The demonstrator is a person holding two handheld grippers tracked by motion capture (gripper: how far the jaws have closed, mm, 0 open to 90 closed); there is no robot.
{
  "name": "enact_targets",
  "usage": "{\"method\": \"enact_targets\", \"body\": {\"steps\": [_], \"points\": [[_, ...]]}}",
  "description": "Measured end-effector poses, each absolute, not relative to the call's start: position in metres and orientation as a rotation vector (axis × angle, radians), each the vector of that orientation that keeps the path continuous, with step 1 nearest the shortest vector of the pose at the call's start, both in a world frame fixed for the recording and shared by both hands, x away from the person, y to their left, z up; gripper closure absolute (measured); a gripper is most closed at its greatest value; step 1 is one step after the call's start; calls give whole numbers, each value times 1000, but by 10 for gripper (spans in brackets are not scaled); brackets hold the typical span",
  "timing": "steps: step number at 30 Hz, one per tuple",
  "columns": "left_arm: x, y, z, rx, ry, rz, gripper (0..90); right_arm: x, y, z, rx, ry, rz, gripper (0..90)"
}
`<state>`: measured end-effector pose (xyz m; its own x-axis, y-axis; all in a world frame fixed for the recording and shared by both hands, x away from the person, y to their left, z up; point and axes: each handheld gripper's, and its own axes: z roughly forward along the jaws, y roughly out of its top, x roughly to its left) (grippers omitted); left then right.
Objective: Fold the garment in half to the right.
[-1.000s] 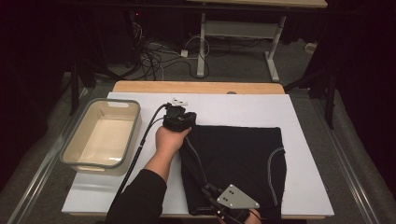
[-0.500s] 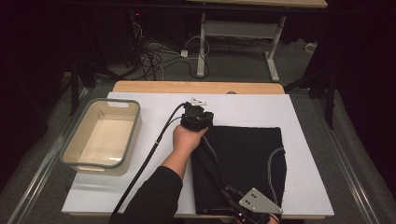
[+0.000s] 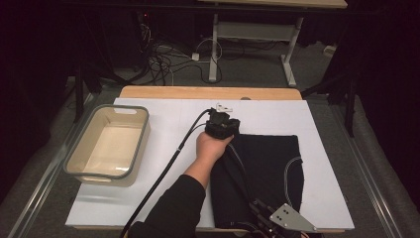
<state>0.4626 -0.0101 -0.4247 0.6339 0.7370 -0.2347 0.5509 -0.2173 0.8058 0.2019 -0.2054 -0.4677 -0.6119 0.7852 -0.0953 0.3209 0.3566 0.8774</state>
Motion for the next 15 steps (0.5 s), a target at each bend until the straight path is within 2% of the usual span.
{"method": "enact_targets", "body": {"steps": [15], "points": [[463, -45, -451, 1903, 979, 157, 721, 194, -231, -474, 1020, 2091, 1158, 771]]}}
